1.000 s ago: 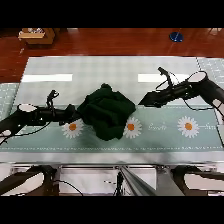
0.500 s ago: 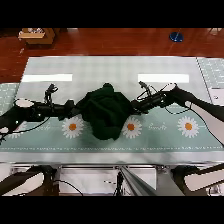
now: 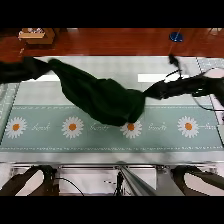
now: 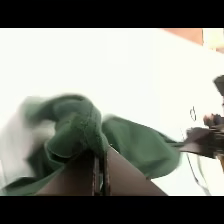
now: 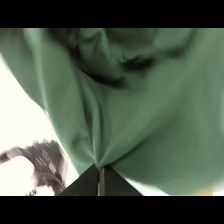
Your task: Fold the shirts.
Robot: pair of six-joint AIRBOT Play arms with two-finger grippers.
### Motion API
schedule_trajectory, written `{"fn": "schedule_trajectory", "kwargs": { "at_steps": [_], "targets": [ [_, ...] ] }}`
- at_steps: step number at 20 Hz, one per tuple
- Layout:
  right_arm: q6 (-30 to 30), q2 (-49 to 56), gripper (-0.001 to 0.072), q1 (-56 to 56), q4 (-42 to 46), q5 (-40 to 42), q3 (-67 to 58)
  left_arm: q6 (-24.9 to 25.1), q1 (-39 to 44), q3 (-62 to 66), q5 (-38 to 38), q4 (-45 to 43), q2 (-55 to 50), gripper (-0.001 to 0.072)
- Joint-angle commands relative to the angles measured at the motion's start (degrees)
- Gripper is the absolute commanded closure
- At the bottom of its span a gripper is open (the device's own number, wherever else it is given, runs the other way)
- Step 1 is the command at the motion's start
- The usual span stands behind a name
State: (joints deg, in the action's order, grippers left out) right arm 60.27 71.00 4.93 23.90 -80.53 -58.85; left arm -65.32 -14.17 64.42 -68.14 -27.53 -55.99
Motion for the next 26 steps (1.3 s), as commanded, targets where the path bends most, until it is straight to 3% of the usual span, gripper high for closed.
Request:
{"fn": "schedule_trajectory", "kwargs": {
  "at_steps": [1, 8, 15, 17, 19, 23, 26],
  "targets": [
    [0.3, -15.1, 0.0694, 7.9, -8.5, -1.3, -0.6, -1.8, -5.3, 13.9, -4.8, 0.1, 6.4, 0.0680],
    [7.8, -32.9, 0.0694, 17.8, -9.5, 0.4, -13.1, -4.9, -6.5, 27.8, -8.9, -2.8, 16.4, 0.0680],
    [18.8, -35.0, 0.0694, 21.1, -5.1, -3.0, -26.0, -7.7, -6.5, 36.9, -9.8, -16.0, 23.8, 0.0680],
    [21.2, -35.0, 0.0694, 21.1, -4.0, -5.4, -28.3, -7.9, -6.5, 40.8, -13.4, -20.1, 23.8, 0.0680],
    [22.7, -35.0, 0.0694, 21.1, 2.9, -10.1, -30.0, -8.1, -6.5, 41.9, -19.4, -23.6, 24.0, 0.0680],
    [23.5, -34.9, 0.0694, 21.0, 29.5, -23.6, -30.3, -10.0, -5.3, 40.7, -27.6, -32.3, 24.1, 0.0680],
    [24.2, -34.8, 0.0694, 18.1, 40.4, -24.7, -30.3, -10.0, -3.1, 35.8, -29.2, -35.6, 24.1, 0.0680]
  ]
}}
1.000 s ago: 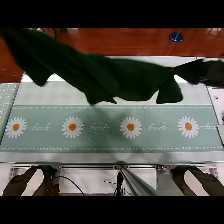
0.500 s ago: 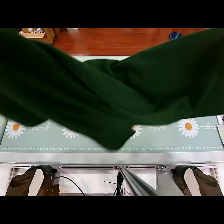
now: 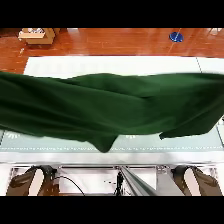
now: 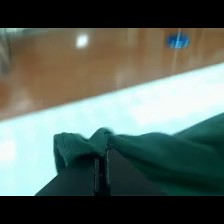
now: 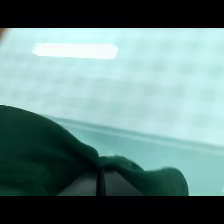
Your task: Fold the shirts.
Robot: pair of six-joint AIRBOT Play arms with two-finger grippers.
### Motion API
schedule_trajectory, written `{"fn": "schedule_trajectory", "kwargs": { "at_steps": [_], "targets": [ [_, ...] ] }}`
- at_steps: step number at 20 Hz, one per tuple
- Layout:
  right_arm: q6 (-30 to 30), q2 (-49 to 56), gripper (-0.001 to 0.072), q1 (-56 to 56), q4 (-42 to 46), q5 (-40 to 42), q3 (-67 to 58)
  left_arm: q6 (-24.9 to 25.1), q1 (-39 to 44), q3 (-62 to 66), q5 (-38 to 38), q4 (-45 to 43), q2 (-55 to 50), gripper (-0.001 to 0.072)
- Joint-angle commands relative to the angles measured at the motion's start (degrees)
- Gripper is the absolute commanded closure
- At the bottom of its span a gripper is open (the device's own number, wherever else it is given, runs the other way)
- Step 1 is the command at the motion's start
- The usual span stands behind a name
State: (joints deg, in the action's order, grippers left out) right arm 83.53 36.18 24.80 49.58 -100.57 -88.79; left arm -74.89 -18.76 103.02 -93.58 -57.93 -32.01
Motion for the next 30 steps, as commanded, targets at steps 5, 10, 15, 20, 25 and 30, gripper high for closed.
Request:
{"fn": "schedule_trajectory", "kwargs": {
  "at_steps": [5, 10, 15, 20, 25, 30],
  "targets": [
    [0.9, 1.2, 0.0694, -5.2, 22.9, -5.4, -0.3, -0.4, 3.7, -15.6, -4.0, -5.3, 0.2, 0.0680],
    [0.9, 3.7, 0.0694, -6.8, 22.6, -5.6, -0.3, -0.1, 4.6, -21.8, -4.0, -2.7, 0.2, 0.0680],
    [2.5, 11.7, 0.0694, -6.8, 19.3, -5.6, -0.3, 0.9, 4.6, -30.0, 0.0, -2.4, 0.0, 0.0680],
    [2.9, 25.5, 0.0694, -6.8, 16.4, -3.0, -0.3, 2.3, 4.6, -41.8, 11.3, -2.2, -2.1, 0.0680],
    [1.4, 41.6, 0.0694, -6.8, 13.1, 1.2, -0.3, 2.4, 6.6, -49.7, 26.9, -2.0, -10.3, 0.0679],
    [-3.5, 52.3, 0.0694, -6.8, 9.8, 8.3, -0.3, 2.5, 13.7, -50.6, 41.4, -2.1, -23.6, 0.0678]
  ]
}}
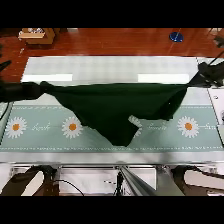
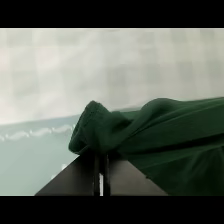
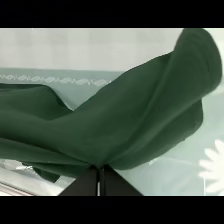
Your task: Fold the shirts.
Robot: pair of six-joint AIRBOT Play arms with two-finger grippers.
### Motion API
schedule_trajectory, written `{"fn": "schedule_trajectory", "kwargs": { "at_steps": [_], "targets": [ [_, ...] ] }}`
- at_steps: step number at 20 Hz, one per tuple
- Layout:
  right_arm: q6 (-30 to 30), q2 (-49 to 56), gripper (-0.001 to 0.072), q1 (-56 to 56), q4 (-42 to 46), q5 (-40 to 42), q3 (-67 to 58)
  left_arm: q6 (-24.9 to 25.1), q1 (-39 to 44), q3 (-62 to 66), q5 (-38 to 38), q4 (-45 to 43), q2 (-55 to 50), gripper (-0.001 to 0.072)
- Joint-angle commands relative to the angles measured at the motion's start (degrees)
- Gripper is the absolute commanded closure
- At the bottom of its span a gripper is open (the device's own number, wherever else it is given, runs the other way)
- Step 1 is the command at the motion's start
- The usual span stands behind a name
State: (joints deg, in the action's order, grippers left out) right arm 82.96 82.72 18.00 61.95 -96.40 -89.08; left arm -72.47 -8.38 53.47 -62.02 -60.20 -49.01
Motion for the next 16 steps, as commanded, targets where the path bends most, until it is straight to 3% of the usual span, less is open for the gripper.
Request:
{"fn": "schedule_trajectory", "kwargs": {
  "at_steps": [1, 5, 9, 11, 14, 16],
  "targets": [
    [-4.6, 7.3, 0.0693, -0.1, -3.0, 5.2, -0.1, 0.0, 4.6, -1.0, 12.6, 0.2, -9.5, 0.0679],
    [-7.4, 11.9, 0.0693, -0.1, 0.1, 12.4, -0.1, 0.0, 7.3, -1.0, 18.5, 0.2, -18.9, 0.0679],
    [-7.8, 15.3, 0.0683, -0.1, 1.5, 20.0, -0.1, -0.1, 7.6, -1.0, 18.4, 0.7, -23.1, 0.0678],
    [-8.1, 16.4, 0.0484, -0.1, 1.3, 20.6, -0.1, -0.1, 7.6, -0.9, 18.5, 0.7, -23.2, 0.0656],
    [-9.9, 15.1, 0.0452, 0.2, 0.5, 19.3, -0.1, -0.1, 7.0, 1.2, 15.5, 0.6, -23.1, 0.0305],
    [-10.0, 12.6, 0.0452, 1.0, -0.3, 17.0, -0.1, -0.1, 5.2, 4.9, 7.4, 0.6, -23.1, 0.0280]
  ]
}}
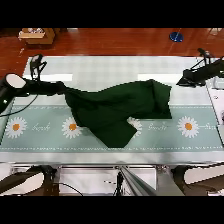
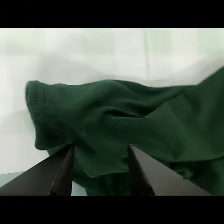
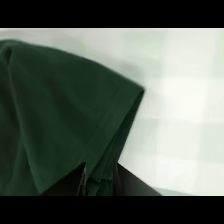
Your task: Fold the shirts.
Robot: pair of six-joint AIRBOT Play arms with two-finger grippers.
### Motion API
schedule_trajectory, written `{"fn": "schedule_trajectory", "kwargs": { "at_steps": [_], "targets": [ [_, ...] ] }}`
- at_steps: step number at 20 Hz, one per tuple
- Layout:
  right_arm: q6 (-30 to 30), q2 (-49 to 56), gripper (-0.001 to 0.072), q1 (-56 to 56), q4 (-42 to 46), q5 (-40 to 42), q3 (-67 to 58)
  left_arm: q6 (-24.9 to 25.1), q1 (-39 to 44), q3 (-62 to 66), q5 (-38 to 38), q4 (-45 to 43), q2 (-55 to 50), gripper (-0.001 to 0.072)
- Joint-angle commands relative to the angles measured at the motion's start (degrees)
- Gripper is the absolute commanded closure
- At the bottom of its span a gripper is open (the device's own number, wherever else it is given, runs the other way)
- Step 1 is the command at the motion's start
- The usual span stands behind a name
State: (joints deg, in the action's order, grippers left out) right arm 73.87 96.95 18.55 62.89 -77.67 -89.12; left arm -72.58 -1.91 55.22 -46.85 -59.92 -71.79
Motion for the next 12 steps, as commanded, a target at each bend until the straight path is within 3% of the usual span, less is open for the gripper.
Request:
{"fn": "schedule_trajectory", "kwargs": {
  "at_steps": [1, 2, 3, 4, 6, 12],
  "targets": [
    [-1.3, -3.1, 0.0452, 0.7, -0.7, -3.4, 0.0, 0.0, -2.5, 4.6, -12.4, 0.3, -0.4, 0.0279],
    [-2.0, -4.6, 0.0451, 0.9, 0.5, -4.8, 0.0, 0.0, -3.8, 5.5, -17.4, 0.3, -0.4, 0.0279],
    [-2.1, -5.8, 0.0451, 0.9, 1.8, -5.4, 0.0, -0.3, -4.9, 5.6, -21.4, 0.3, -0.3, 0.0199],
    [-2.0, -6.7, 0.0447, 0.9, 2.9, -6.1, 0.0, -1.1, -5.8, 5.3, -25.7, 0.4, -0.3, 0.0076],
    [-1.7, -7.2, 0.0314, 0.9, 3.2, -7.5, 0.0, -2.0, -6.0, 2.5, -31.2, 0.9, 0.2, 0.0076],
    [-1.6, -7.3, 0.0313, 0.9, 2.7, -6.8, 5.3, -0.9, -2.3, -12.8, -28.6, 12.6, 2.0, 0.0075]
  ]
}}
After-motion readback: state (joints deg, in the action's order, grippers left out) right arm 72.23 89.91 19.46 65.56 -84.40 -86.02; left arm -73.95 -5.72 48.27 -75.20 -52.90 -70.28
